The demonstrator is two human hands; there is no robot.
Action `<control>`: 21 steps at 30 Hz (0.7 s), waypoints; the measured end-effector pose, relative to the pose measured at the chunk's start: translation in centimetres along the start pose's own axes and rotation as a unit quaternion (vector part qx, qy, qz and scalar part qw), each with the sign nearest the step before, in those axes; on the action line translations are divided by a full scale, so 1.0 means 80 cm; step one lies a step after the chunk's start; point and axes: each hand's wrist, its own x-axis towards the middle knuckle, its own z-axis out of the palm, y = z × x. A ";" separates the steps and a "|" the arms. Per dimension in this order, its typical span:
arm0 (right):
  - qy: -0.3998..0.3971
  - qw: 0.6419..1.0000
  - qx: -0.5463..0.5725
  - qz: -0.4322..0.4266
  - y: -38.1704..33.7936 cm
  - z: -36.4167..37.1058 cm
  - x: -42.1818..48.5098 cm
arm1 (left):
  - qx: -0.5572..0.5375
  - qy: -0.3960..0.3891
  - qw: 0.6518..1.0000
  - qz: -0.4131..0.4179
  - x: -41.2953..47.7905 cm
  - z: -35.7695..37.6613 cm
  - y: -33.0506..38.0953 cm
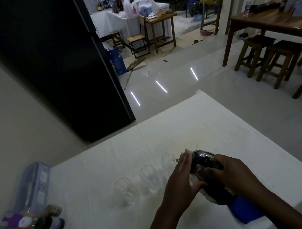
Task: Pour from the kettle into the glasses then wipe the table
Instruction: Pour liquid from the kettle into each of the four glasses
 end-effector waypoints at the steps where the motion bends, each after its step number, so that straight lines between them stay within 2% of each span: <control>1: 0.000 1.000 0.000 -0.002 0.000 0.000 0.000 | -0.001 0.000 1.000 0.000 0.000 0.000 0.001; 12: 0.005 1.000 0.006 -0.010 0.007 0.008 0.004 | 0.008 0.003 1.000 0.009 -0.001 -0.002 -0.001; 21: 0.009 0.997 0.076 0.018 0.033 0.024 -0.002 | 0.048 -0.008 0.998 0.035 -0.001 0.000 0.001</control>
